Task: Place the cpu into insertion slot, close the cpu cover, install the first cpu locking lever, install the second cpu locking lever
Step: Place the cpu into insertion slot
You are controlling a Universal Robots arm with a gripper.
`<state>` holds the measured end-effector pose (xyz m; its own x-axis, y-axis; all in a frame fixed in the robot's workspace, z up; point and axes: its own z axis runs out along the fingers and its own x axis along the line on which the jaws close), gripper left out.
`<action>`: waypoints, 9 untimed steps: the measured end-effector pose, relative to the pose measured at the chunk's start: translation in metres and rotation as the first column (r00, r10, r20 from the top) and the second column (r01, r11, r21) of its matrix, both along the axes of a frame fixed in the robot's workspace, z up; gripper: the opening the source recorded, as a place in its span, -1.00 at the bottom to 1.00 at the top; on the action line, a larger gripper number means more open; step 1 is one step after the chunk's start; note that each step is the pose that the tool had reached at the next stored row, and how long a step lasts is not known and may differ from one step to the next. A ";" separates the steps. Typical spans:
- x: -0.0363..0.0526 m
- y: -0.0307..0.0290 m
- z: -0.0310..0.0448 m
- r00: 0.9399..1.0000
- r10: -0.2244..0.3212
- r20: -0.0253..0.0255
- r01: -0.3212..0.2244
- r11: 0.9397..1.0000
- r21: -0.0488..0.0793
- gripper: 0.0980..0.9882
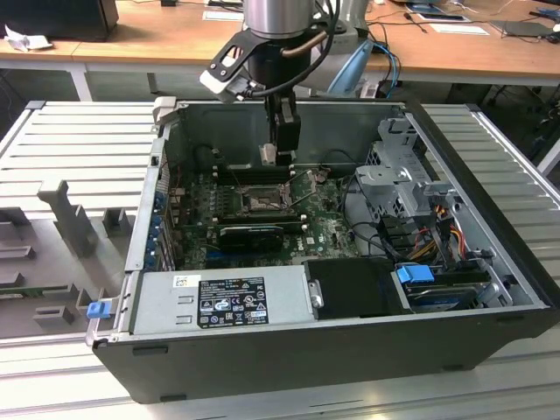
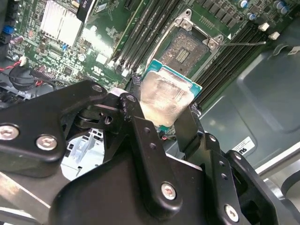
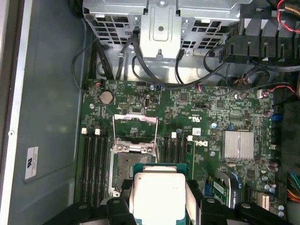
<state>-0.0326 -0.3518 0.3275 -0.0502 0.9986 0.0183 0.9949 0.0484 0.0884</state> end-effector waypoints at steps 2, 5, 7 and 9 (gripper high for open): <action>-0.0013 0.0008 -0.0024 1.000 0.000 0.000 0.000 1.000 0.000 -0.03; -0.0025 0.0016 -0.0060 1.000 -0.001 -0.001 0.001 1.000 0.000 -0.03; -0.0031 0.0026 -0.0124 1.000 -0.003 -0.002 0.003 1.000 0.000 -0.03; -0.0031 0.0030 -0.0180 1.000 -0.005 -0.003 0.005 1.000 0.000 -0.03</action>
